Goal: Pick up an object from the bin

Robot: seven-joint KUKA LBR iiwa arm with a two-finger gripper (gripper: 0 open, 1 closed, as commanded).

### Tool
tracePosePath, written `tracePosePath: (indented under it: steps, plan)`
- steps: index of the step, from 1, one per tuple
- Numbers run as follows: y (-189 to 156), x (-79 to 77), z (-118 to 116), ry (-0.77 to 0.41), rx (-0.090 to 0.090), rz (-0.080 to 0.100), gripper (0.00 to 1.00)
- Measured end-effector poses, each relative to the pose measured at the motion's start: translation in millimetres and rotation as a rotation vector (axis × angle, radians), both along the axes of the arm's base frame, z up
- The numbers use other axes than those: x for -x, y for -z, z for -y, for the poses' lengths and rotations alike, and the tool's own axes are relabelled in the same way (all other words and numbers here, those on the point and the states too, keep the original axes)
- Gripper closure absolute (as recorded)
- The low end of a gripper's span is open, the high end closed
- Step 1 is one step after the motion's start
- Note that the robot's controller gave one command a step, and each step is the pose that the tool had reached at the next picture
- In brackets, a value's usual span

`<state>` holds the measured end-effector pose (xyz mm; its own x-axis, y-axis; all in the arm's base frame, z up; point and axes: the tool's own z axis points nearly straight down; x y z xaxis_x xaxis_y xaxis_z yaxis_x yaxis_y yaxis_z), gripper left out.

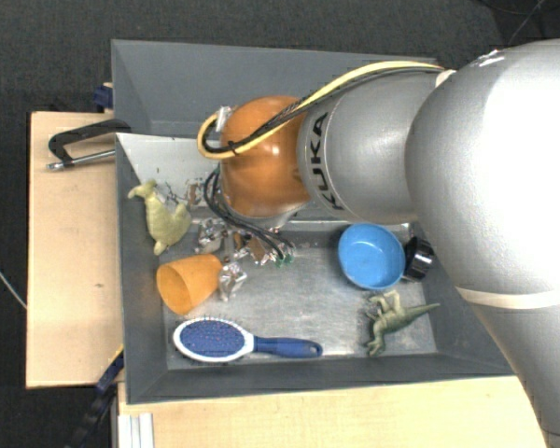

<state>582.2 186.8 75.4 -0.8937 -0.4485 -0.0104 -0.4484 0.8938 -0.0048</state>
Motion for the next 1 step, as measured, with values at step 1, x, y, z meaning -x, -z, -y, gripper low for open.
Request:
tracePosePath:
  steps: [1]
  plan:
    - [-171.1, -12.4, 4.0, 0.104, -0.007, 0.004, 1.0]
